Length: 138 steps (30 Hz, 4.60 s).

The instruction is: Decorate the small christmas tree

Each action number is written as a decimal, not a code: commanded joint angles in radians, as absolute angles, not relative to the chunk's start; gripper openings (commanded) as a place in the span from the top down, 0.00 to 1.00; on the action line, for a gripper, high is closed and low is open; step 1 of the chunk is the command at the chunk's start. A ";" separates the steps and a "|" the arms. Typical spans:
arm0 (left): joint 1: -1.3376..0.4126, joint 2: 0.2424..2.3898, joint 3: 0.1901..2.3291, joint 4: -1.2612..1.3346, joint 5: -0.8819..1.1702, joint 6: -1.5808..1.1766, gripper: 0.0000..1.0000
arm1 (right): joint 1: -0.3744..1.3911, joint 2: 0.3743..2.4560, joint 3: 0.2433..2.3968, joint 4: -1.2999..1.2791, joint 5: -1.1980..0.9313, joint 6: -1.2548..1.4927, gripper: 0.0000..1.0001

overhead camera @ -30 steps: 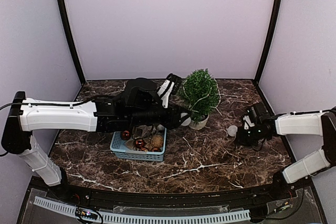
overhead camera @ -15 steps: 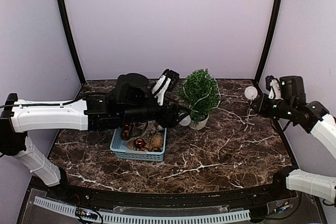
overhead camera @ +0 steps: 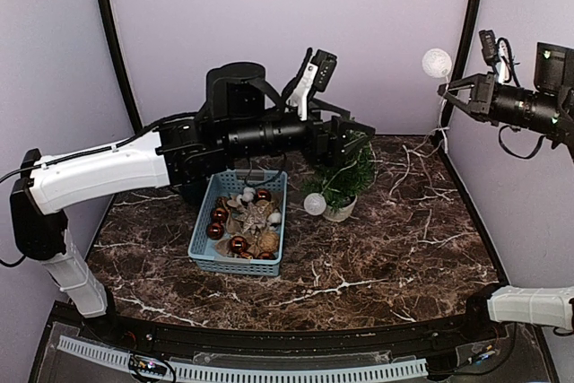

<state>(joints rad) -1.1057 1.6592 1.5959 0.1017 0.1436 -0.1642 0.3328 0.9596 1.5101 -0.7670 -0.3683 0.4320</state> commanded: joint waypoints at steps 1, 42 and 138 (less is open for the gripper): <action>-1.104 1.742 1.719 0.112 0.239 -0.182 0.20 | 0.336 0.969 1.515 -0.761 -0.553 0.402 1.00; -1.140 2.059 1.909 0.190 0.254 -0.071 0.50 | 0.341 0.885 1.386 -0.587 -0.784 0.474 1.00; -0.717 2.060 1.780 -0.062 0.269 -0.192 0.91 | 0.629 1.481 1.519 -0.772 0.356 0.540 1.00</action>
<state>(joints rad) -0.7212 2.0838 1.7523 -0.0036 0.2539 -0.2131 0.6338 1.5249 1.5543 -0.7540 0.3832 0.5331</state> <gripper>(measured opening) 0.063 0.016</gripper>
